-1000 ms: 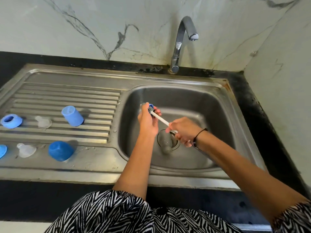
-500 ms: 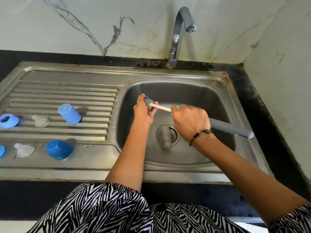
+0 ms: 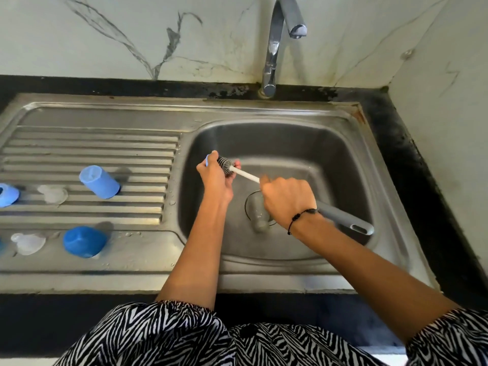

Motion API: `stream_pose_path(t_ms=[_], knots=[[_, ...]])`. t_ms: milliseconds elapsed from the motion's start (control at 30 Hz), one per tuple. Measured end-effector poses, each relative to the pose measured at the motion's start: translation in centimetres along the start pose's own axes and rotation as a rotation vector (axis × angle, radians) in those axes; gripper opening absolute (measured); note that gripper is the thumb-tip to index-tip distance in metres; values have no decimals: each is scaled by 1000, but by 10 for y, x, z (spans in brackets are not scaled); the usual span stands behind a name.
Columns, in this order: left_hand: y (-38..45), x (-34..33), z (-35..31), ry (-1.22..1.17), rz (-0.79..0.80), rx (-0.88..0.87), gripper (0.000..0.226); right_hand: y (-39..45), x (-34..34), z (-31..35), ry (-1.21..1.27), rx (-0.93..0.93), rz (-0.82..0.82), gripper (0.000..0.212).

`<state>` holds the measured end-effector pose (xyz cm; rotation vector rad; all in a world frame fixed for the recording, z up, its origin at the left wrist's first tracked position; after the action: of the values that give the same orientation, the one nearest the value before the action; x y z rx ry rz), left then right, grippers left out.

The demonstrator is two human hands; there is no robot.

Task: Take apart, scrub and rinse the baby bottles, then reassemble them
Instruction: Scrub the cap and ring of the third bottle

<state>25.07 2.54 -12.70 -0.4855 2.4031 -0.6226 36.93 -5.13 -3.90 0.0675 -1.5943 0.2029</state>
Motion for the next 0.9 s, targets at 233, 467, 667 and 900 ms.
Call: stream_pose_path(t_ms=[233,467,667,900], knots=[[17,13,25,274,-107,190,25,-1,-23,-2,36,18,64,28],[50,34,49,745,-139,270,38,1,-46,-51,269,-301,269,25],[50,30,66,1456,94,209,36,7,-75,-78,331,-472,342,28],[47,25,77,1860,240,131,27,11,-88,-82,375,-503,340,28]])
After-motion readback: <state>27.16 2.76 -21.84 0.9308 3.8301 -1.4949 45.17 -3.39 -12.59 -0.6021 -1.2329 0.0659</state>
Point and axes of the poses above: each hand's wrist, its own y-axis towards the middle knuckle, its own x-axis out of the back of the hand, z = x × y, the point moved 7 cm from there along y, towards the middle knuckle, and after that the axes turned 4 degrees about y, right-handed, at the moved point
